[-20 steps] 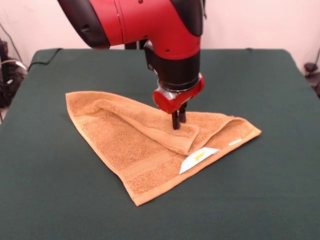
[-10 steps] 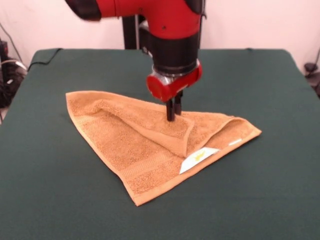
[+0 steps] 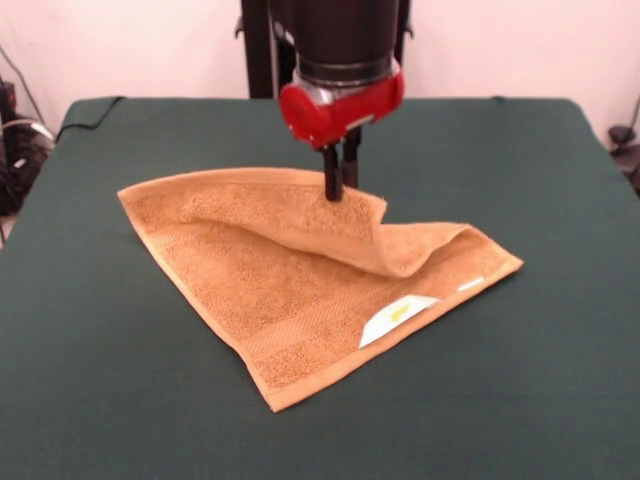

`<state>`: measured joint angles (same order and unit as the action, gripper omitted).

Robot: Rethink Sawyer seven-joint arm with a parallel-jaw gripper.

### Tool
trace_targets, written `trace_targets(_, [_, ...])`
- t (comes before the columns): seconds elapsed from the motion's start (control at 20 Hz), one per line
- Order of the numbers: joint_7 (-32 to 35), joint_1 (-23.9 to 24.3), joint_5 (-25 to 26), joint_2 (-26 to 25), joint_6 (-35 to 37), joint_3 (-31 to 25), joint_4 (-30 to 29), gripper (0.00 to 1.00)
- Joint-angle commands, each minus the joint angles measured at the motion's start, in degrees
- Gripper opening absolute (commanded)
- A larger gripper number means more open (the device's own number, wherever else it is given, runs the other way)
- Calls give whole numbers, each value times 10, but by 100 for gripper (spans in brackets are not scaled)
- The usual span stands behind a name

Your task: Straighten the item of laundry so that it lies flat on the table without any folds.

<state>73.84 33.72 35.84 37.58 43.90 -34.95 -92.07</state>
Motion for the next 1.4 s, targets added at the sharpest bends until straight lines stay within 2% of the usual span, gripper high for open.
trace_targets(0.05, [15,-1,-34,12,66,21,-73,0])
trace_targets(0.7, [23,9,-40,-15,44,55,-91,0])
trace_targets(1.4, [53,28,-53,27,16,93,-158,0])
